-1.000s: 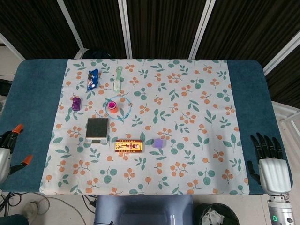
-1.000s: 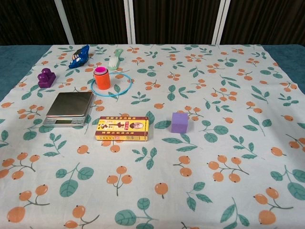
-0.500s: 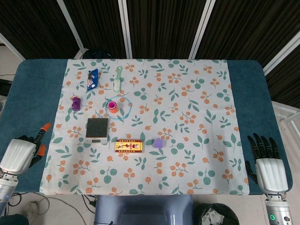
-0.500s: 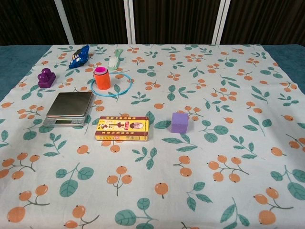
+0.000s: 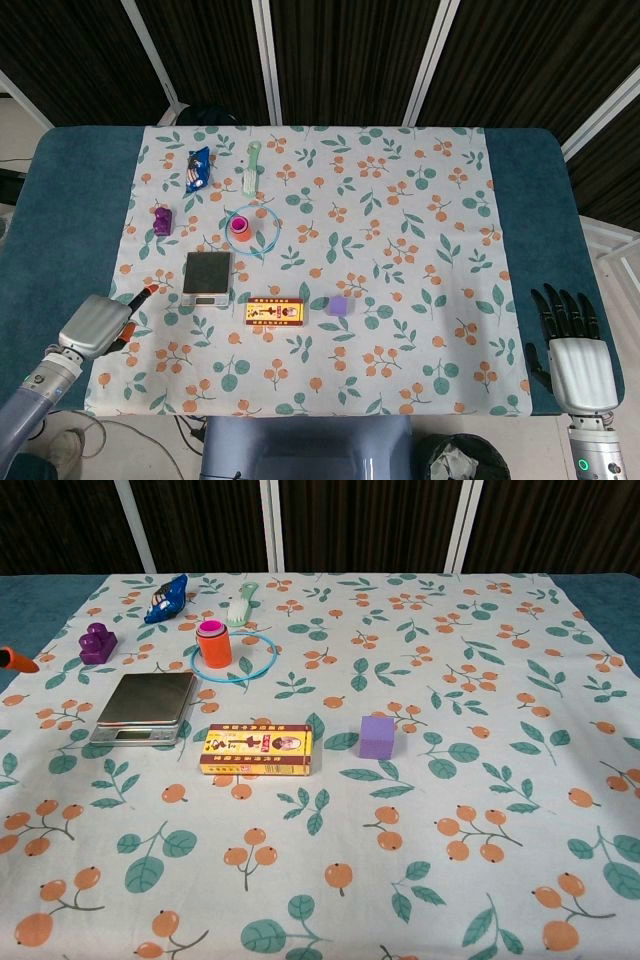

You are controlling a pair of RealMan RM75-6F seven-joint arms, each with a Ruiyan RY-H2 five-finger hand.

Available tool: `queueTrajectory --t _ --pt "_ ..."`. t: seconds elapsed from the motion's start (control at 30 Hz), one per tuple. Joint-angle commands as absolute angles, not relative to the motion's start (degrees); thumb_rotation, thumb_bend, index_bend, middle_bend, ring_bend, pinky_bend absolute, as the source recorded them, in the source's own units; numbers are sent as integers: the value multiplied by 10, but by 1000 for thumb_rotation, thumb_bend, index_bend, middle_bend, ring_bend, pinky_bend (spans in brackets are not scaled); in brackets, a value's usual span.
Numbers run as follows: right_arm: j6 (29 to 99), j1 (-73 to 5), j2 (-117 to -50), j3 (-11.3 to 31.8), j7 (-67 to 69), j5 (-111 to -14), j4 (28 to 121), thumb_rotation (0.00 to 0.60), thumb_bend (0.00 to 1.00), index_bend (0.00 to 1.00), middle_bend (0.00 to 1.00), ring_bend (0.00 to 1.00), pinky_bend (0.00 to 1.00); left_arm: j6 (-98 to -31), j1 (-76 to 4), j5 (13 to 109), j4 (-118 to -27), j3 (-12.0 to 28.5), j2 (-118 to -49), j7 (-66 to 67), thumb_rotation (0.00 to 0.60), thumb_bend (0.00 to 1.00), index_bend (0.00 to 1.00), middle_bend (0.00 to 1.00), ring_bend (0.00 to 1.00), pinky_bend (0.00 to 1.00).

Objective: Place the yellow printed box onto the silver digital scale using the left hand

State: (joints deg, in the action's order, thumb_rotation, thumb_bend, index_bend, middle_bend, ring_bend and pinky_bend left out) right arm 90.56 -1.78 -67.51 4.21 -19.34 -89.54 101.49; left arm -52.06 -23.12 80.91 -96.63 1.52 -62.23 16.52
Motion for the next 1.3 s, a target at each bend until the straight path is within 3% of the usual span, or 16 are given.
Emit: queueTrajectory --t 0.03,0.3,1.3 --pt "906 -18 -674 42 -192 -895 1015 600 513 34 67 58 13 -504 -240 784 -953 8 -648 185 600 575 79 810 689 640" --pt "907 -17 -672 44 -188 -893 1014 600 513 34 67 58 14 -494 -249 761 -925 3 -691 204 600 578 80 810 689 640" --pt "904 -18 -671 45 -184 -886 1011 600 514 34 67 58 14 -480 -281 716 -905 -4 -734 238 600 578 80 812 689 640"
